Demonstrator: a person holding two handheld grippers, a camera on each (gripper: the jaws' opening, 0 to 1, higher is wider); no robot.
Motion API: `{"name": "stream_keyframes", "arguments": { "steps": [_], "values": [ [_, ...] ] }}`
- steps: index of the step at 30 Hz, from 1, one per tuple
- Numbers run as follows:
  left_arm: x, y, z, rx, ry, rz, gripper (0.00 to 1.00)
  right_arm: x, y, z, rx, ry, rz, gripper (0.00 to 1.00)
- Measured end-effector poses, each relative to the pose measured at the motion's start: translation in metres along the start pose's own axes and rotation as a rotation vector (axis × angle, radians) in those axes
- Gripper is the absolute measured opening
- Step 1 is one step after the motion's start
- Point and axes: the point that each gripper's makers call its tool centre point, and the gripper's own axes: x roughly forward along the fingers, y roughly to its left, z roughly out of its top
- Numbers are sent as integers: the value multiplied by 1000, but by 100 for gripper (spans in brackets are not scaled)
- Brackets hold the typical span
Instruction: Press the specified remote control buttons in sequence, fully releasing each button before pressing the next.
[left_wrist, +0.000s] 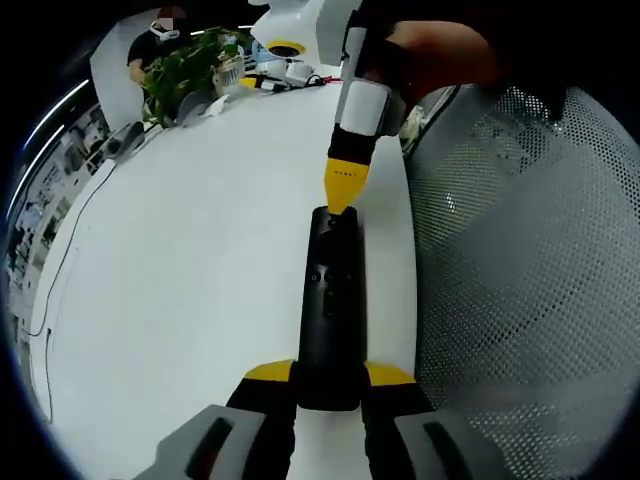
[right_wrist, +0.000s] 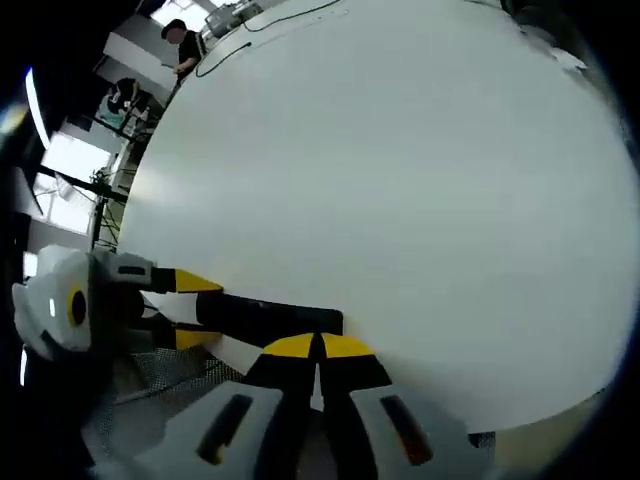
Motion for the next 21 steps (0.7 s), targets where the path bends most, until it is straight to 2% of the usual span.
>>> {"name": "stream_keyframes", "arguments": {
  "steps": [5,13,18,21],
  "values": [
    [0,0,0,4,3,-3,24,0,-2,1,1,-8,-10,0],
    [0,1,0,0,5,0,25,-1,-3,1,121,-21,52,0],
    [0,0,0,-1,5,1,25,-1,0,0,98,-13,46,0],
    [0,0,0,-2,4,1,25,0,4,-2,98,-3,68,0]
  ]
}}
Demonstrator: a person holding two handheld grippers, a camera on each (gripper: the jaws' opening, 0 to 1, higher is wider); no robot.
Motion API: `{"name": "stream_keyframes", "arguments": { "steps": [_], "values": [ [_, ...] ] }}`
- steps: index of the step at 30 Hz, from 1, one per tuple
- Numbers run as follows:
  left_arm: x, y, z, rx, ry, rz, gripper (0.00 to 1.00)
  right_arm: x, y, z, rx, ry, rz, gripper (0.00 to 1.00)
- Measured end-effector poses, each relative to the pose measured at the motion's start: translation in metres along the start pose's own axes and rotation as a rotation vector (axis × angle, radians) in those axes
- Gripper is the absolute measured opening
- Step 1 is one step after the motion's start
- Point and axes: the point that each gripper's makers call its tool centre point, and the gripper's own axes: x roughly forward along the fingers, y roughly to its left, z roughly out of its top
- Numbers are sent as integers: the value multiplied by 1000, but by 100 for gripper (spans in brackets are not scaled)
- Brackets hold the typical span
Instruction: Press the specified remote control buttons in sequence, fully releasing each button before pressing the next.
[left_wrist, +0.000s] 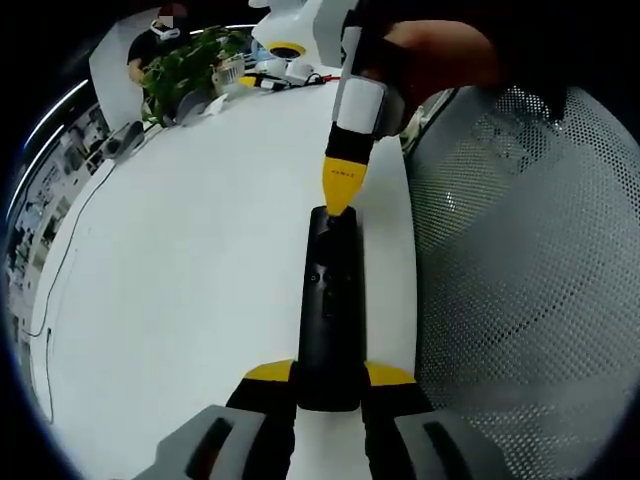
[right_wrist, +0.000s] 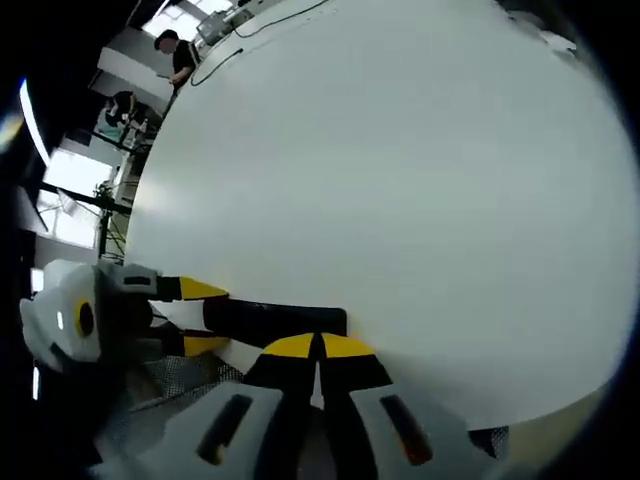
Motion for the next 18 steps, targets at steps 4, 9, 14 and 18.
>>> {"name": "stream_keyframes", "arguments": {
  "steps": [4,9,14,18],
  "values": [
    [0,0,0,-2,-2,0,25,-1,5,3,-9,-19,20,0],
    [0,0,0,-5,-4,1,25,2,6,2,-1,-12,30,0],
    [0,0,0,-7,-7,0,25,3,4,3,6,-12,30,0],
    [0,0,0,-7,-6,-1,25,3,5,2,-6,-9,25,0]
  ]
}}
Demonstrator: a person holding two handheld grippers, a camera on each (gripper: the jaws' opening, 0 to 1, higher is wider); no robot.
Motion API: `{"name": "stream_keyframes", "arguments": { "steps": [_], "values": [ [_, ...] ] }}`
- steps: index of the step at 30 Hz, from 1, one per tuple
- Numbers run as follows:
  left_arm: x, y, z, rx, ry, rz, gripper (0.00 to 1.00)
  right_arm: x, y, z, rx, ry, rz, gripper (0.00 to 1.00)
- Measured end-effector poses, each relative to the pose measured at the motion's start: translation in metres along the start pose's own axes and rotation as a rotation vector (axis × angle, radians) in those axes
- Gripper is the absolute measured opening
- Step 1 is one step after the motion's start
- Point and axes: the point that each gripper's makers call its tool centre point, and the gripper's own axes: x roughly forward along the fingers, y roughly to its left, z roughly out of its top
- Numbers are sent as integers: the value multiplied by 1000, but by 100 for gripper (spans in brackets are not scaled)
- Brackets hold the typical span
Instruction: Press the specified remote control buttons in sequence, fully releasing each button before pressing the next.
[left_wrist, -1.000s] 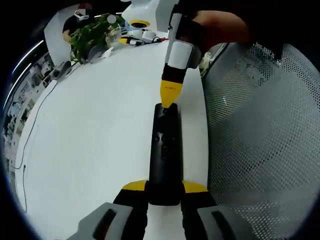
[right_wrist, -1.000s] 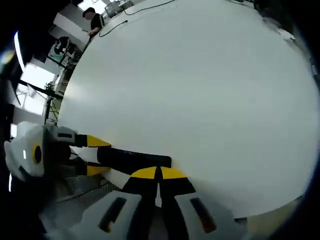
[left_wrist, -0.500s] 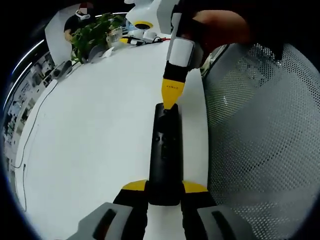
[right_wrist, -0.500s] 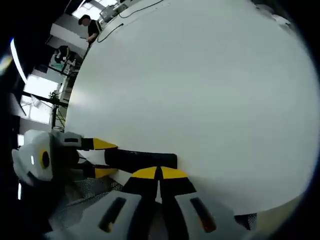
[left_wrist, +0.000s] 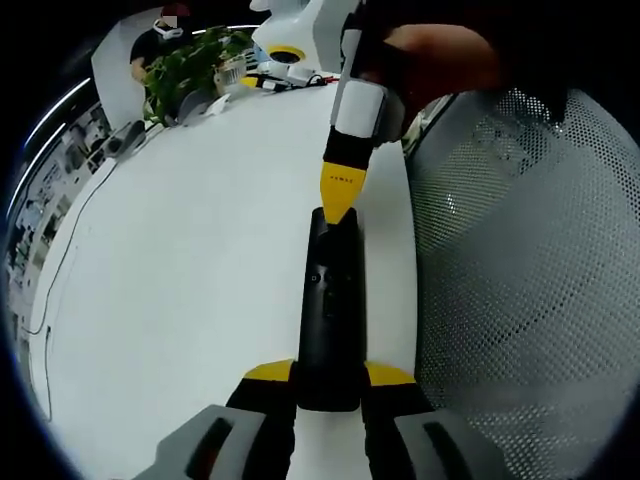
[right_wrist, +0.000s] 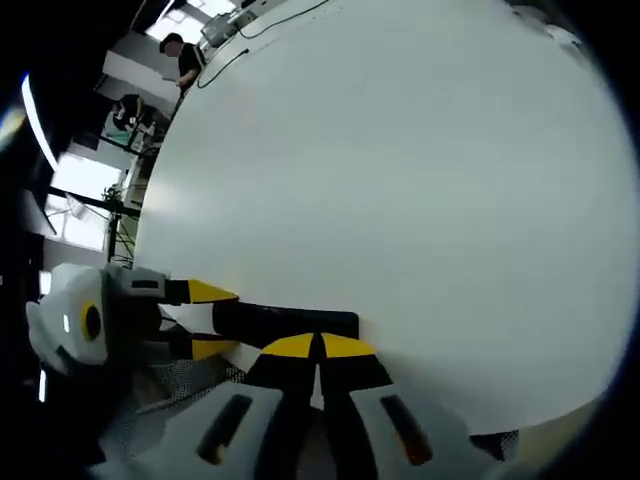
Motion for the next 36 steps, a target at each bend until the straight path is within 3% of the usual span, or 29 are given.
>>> {"name": "stream_keyframes", "arguments": {
  "steps": [7,10,24,29,36],
  "values": [
    [0,0,0,0,0,0,25,2,1,0,-164,4,-79,0],
    [0,0,0,-1,2,-1,25,2,2,0,-197,0,-96,0],
    [1,1,1,-2,2,0,25,1,-1,1,-155,9,-75,0],
    [1,1,1,-2,2,2,25,2,7,2,-124,-5,-19,0],
    [1,1,1,-3,0,1,25,3,6,1,-144,7,-40,0]
  ]
}}
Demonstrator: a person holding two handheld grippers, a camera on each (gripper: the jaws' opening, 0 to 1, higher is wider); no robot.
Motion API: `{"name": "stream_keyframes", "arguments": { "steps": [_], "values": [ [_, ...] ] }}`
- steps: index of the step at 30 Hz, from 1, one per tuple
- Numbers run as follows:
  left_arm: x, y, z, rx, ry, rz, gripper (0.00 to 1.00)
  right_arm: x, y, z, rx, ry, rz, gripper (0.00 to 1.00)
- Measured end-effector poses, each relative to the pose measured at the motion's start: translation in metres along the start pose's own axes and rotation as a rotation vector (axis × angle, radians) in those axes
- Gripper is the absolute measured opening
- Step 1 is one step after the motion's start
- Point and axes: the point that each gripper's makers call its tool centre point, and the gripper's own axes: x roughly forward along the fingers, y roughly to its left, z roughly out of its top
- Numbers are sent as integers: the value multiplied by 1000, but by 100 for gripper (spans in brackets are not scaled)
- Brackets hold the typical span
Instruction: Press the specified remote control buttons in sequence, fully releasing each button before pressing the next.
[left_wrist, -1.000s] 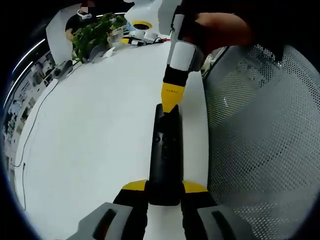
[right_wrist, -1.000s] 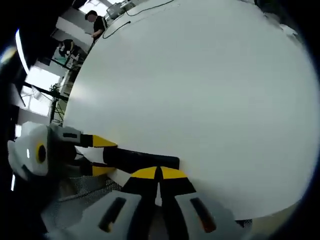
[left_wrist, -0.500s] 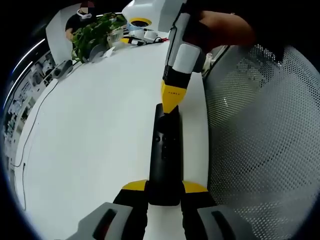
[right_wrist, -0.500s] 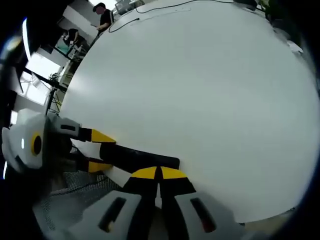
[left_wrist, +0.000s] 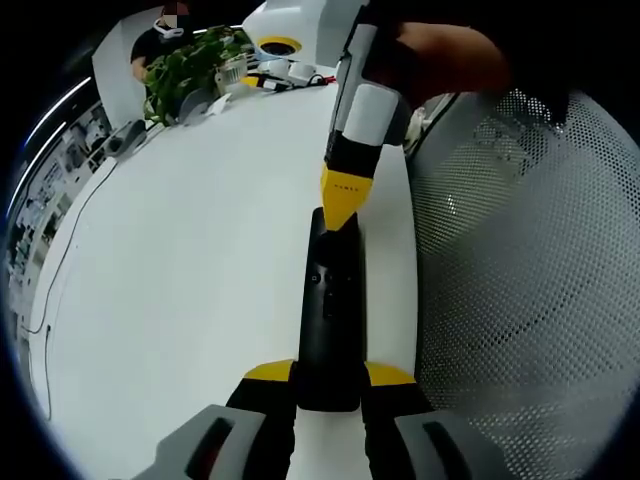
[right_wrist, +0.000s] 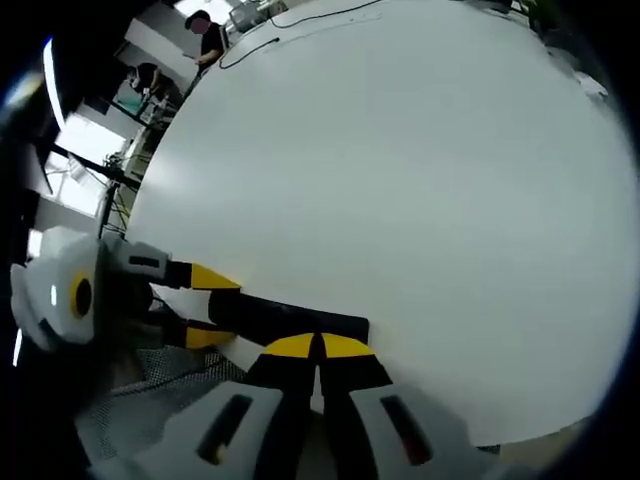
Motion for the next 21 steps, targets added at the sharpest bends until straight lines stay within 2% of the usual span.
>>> {"name": "stream_keyframes", "arguments": {
  "steps": [5,21],
  "values": [
    [0,0,0,4,-2,-1,25,1,6,2,-13,-11,25,0],
    [-1,-1,0,5,2,0,25,3,5,-1,-6,0,26,0]
  ]
}}
